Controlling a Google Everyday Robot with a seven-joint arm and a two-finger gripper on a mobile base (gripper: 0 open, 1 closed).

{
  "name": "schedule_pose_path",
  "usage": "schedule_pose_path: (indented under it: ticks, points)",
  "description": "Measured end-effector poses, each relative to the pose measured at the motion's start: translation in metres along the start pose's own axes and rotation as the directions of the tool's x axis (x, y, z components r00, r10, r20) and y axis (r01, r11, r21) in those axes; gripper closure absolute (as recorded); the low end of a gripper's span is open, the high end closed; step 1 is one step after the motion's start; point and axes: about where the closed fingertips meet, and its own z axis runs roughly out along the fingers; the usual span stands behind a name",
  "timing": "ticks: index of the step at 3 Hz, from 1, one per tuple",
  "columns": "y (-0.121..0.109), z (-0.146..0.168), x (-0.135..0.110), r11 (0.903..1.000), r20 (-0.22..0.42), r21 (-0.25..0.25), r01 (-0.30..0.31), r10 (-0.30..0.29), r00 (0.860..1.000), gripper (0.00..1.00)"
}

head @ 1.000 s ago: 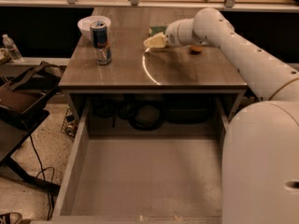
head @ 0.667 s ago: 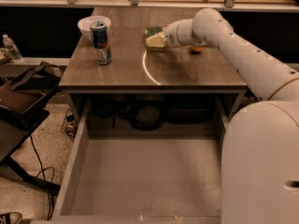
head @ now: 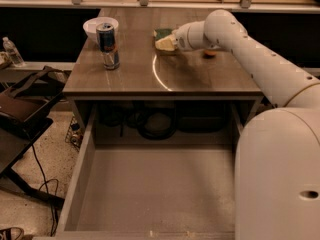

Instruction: Place sponge into top drawer

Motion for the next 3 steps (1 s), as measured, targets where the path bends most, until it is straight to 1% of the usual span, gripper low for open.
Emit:
schedule_pose_path:
  ticks: [1, 2, 3]
  points:
    - [-0.002, 0.002, -0.006, 1.0, 0.011, -0.007, -0.003, 0.003, 1.0, 1.0]
    - [-0.026, -0.035, -0.043, 0.9988, 0.035, 0.036, 0.033, -0.034, 0.999, 1.0]
    - [-0.044, -0.079, -0.054, 0.9969, 0.058, 0.056, 0.055, -0.059, 0.997, 1.0]
